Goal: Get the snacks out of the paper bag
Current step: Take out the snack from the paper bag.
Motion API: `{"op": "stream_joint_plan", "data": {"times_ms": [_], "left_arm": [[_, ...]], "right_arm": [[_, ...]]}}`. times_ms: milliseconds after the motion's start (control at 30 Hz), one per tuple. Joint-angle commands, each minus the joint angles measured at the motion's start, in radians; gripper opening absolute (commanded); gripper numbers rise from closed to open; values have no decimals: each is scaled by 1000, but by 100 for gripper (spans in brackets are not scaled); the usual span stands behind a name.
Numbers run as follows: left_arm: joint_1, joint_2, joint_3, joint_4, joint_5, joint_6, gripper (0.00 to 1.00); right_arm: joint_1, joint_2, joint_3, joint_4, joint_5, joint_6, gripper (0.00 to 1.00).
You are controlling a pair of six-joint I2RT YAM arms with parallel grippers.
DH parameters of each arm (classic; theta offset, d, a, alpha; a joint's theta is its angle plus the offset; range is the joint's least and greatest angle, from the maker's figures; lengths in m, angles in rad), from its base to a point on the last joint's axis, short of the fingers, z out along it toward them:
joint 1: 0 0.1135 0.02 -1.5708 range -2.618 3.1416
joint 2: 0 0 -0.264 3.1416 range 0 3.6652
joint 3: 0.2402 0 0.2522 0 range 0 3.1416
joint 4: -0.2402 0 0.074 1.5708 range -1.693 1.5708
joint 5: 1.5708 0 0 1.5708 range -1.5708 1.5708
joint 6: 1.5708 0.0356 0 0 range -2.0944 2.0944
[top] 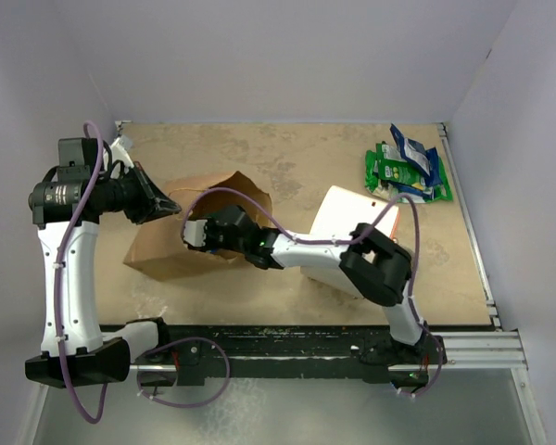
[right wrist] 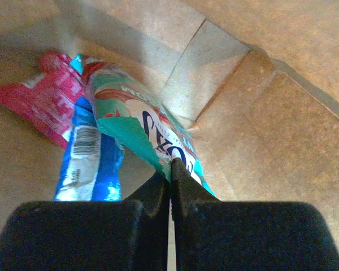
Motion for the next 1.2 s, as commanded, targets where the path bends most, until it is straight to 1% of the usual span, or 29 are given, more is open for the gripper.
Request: {"op": "stream_joint_plan", "data": {"times_ms": [0, 133, 167, 333, 433, 533, 600, 667, 800, 933, 1167], "left_arm": [[-3, -14, -18, 119, 44, -52, 0], [-3, -22, -42, 154, 56, -62, 0], [-3, -31, -52, 164, 67, -63, 0], [-3, -66, -84, 174, 77, -54, 0], [-3, -70, -51, 154, 55, -32, 0], [-3, -66, -7, 136, 22, -15, 0], [-3, -62, 12, 129, 6, -7, 0], [-3, -62, 17, 131, -3, -6, 0], [-3, -67, 2, 149, 10, -19, 0], [-4, -81, -22, 179, 24, -55, 0], [-4, -101, -76, 212, 45, -99, 0]], "right_arm": [[8, -174, -39, -73, -70, 228, 0], [5, -233, -61, -188, -77, 349, 0], [-1, -240, -72, -202, -71, 354, 0], [-4, -267, -81, -274, -89, 263, 0], [-4, -331, -89, -297, -85, 245, 0], [-4, -404, -117, -335, -119, 237, 0], [-4, -459, -139, -358, -105, 232, 0], [-3, -512, -155, -381, -104, 252, 0], [-3, -605, -173, -429, -86, 287, 0], [-2, -678, -155, -499, -55, 314, 0], [-2, -836, -93, -525, 66, 370, 0]]}}
